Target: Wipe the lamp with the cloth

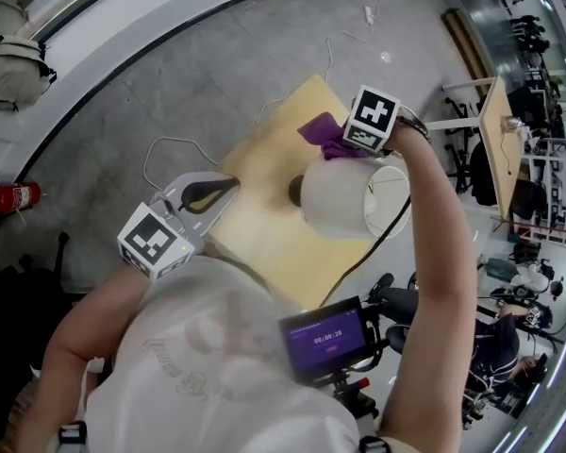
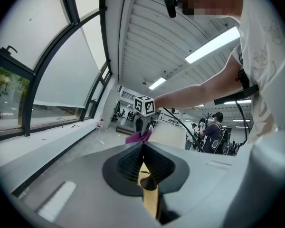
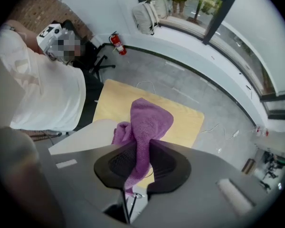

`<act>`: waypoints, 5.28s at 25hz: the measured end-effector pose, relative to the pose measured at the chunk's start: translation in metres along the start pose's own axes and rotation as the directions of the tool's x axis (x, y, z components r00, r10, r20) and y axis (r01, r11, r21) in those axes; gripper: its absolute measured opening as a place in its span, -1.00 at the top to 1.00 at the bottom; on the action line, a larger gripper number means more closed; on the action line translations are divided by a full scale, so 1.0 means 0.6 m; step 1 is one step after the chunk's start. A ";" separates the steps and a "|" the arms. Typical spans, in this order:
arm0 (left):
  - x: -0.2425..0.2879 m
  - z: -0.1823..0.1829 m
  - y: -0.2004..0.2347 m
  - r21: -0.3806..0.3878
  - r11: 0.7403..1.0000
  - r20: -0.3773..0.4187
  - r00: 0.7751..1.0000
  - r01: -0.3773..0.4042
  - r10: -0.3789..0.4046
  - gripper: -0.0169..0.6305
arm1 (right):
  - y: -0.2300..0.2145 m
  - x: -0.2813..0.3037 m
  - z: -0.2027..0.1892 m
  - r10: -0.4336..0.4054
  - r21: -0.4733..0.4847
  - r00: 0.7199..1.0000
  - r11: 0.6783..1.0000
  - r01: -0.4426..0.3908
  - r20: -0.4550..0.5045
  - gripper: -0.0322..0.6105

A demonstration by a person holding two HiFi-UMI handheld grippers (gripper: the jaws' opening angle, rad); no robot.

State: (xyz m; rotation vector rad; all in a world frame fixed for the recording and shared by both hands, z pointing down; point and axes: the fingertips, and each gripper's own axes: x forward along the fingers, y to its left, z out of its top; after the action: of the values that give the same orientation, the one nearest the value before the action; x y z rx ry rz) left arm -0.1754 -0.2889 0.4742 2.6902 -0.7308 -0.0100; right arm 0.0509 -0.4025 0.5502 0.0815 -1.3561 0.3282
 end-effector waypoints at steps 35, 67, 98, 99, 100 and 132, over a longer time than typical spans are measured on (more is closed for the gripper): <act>0.083 -0.009 -0.057 0.055 0.998 -0.096 0.995 0.012 -0.006 0.95 | -0.032 0.055 -0.153 0.089 0.326 0.845 0.897 -0.297 0.527 0.65; 0.119 0.003 -0.149 0.140 0.971 -0.173 0.970 0.194 -0.168 0.95 | 0.137 0.095 -0.308 -0.206 0.441 0.562 0.838 -0.321 0.801 0.65; 0.157 0.040 -0.185 0.138 0.944 -0.225 0.937 0.300 -0.266 0.95 | 0.233 0.117 -0.306 -0.505 0.692 0.474 0.554 -0.464 0.722 0.65; 0.145 0.047 -0.181 0.135 0.945 -0.238 0.936 0.298 -0.261 0.95 | 0.244 0.122 -0.289 -0.495 0.690 0.482 0.541 -0.481 0.723 0.65; 0.134 0.053 -0.174 0.133 0.946 -0.245 0.934 0.297 -0.259 0.95 | 0.254 0.123 -0.271 -0.493 0.687 0.479 0.530 -0.497 0.726 0.65; 0.187 0.053 -0.125 0.067 0.947 -0.088 0.947 0.315 -0.309 0.95 | 0.228 -0.091 -0.179 -0.251 0.101 0.950 0.967 0.236 0.186 0.65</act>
State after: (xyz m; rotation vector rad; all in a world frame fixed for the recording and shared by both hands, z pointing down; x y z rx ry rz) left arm -0.0449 -0.2944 0.4289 2.8368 -0.2812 0.0443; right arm 0.1045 -0.2561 0.4563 0.3518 -1.5112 0.1667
